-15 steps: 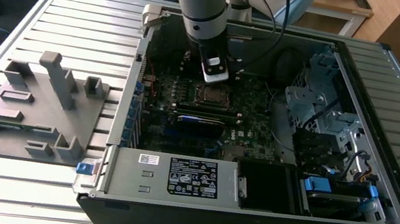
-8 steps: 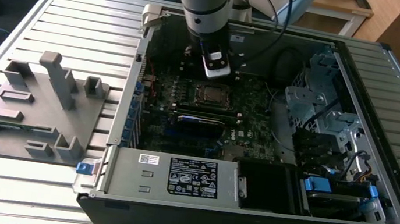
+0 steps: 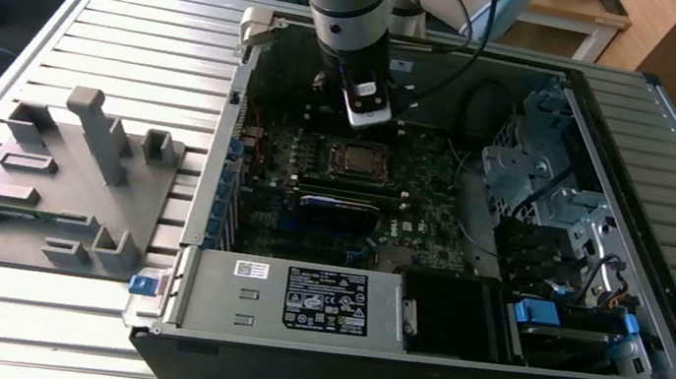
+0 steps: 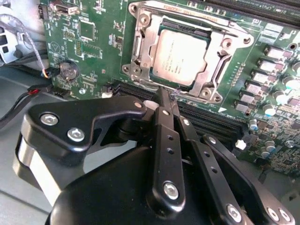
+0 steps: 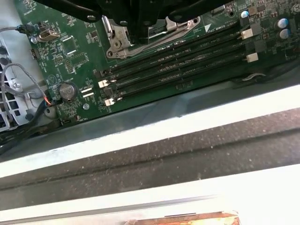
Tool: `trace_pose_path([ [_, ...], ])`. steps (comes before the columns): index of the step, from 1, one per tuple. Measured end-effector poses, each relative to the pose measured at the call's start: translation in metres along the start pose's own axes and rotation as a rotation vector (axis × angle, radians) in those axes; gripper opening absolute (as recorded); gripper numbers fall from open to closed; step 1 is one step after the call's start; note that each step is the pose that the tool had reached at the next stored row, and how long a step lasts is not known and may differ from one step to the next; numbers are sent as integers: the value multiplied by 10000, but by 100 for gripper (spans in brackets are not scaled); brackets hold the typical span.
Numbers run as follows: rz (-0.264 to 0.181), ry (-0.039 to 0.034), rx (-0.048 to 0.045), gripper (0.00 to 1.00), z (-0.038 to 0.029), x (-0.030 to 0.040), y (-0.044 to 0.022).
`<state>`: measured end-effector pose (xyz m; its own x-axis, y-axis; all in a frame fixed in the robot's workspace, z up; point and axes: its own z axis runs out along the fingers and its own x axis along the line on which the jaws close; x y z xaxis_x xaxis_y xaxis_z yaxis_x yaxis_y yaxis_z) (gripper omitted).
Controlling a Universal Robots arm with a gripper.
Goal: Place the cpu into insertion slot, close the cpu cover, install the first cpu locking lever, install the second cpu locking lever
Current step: 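Install the first cpu locking lever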
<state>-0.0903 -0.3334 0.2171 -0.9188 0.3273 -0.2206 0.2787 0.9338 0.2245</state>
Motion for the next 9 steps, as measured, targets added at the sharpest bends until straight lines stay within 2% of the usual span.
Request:
trace_pose_path([
  [3, 2, 11, 6, 10, -1, 0, 0],
  [5, 9, 79, 40, 10, -1, 0, 0],
  [7, 30, 269, 143, 10, 3, -1, -1],
  [9, 66, 559, 285, 10, 8, -5, 0],
])
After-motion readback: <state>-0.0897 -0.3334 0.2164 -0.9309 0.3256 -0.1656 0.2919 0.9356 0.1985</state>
